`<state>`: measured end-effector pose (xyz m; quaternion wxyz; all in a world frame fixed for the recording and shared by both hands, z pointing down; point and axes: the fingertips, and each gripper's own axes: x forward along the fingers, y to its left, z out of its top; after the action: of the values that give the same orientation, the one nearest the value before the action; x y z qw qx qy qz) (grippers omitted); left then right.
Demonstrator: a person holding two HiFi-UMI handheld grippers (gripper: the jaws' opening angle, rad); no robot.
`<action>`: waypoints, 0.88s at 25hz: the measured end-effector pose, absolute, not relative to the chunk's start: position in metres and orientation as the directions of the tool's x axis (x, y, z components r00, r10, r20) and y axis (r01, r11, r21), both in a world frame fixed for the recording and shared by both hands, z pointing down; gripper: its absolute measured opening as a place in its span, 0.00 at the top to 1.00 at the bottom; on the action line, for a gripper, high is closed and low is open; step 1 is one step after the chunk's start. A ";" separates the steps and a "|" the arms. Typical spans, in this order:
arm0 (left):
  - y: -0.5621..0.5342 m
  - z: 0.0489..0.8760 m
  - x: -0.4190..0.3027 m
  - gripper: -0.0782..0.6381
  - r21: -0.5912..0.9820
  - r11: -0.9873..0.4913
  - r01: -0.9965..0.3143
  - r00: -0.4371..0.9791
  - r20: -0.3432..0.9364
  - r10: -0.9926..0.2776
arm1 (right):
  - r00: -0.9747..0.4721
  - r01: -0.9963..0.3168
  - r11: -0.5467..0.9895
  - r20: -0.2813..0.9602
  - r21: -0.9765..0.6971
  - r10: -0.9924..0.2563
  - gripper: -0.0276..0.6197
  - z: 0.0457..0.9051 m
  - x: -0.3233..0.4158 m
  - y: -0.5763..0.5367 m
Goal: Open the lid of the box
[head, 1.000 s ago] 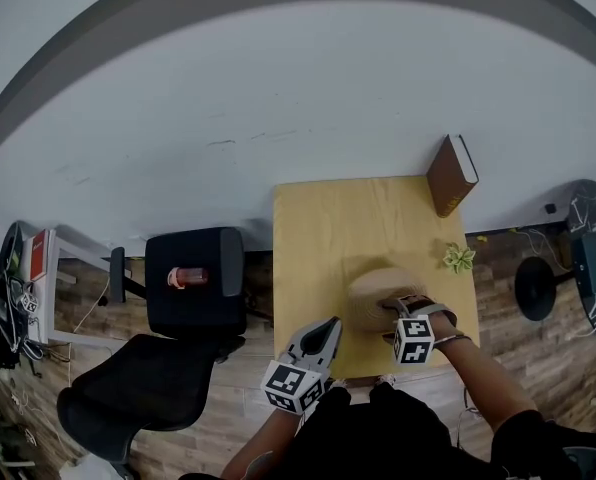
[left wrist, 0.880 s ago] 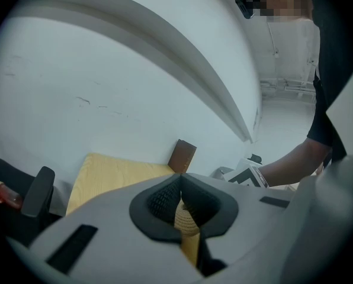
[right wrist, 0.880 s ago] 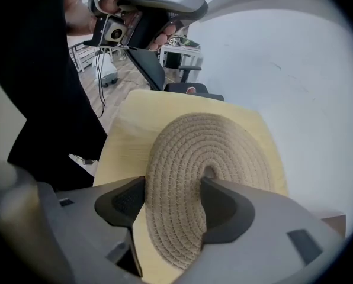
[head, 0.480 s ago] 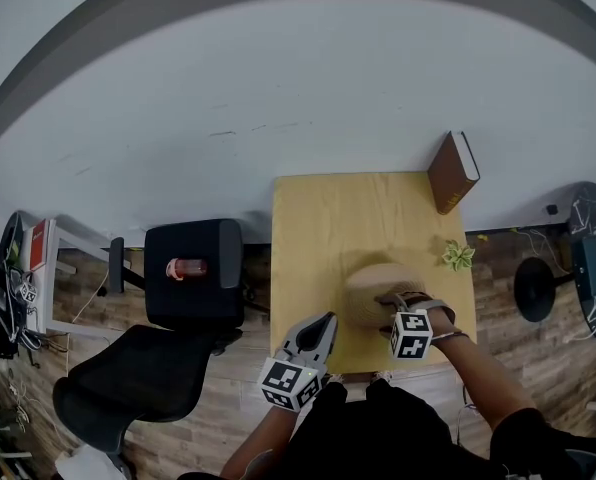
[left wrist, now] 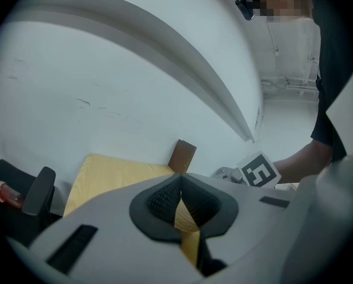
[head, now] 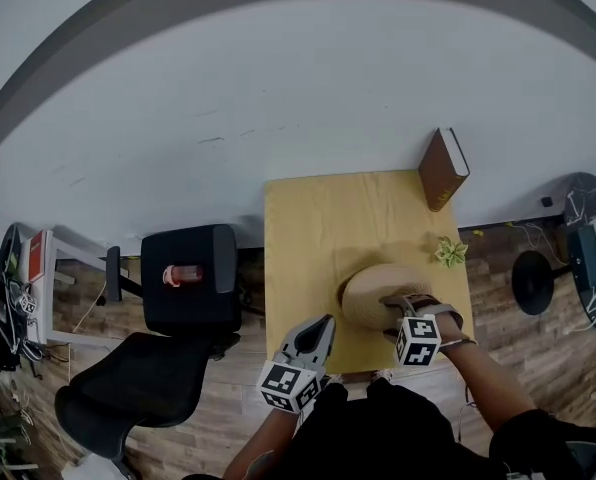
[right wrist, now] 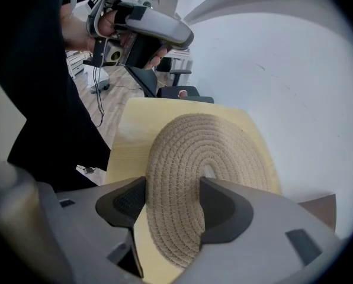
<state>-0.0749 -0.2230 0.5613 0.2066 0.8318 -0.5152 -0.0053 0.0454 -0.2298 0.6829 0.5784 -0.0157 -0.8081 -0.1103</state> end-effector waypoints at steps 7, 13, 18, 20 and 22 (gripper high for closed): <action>-0.237 0.557 -0.053 0.87 0.342 -0.440 -0.830 0.521 0.195 -0.831 | -0.306 0.078 0.979 0.939 0.190 -0.158 0.49 0.668 0.084 -0.230; -0.241 0.554 -0.021 0.87 0.296 -0.515 -0.805 0.579 0.202 -0.790 | -0.279 -0.022 0.983 0.943 0.180 -0.179 0.49 0.666 0.127 -0.223; -0.247 0.557 0.005 0.87 0.267 -0.570 -0.777 0.624 0.207 -0.754 | -0.256 -0.089 0.979 0.946 0.182 -0.199 0.49 0.672 0.159 -0.217; -0.248 0.556 0.015 0.87 0.277 -0.578 -0.767 0.635 0.203 -0.745 | -0.239 -0.111 0.978 0.950 0.176 -0.198 0.49 0.676 0.175 -0.212; -0.248 0.555 0.025 0.87 0.289 -0.589 -0.755 0.649 0.198 -0.735 | -0.227 -0.133 0.977 0.954 0.169 -0.196 0.49 0.681 0.189 -0.208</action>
<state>0.0254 -0.2484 0.5547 0.1757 0.8908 -0.4181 0.0285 0.1890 -0.2082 0.6808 0.6129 0.1050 -0.7827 -0.0258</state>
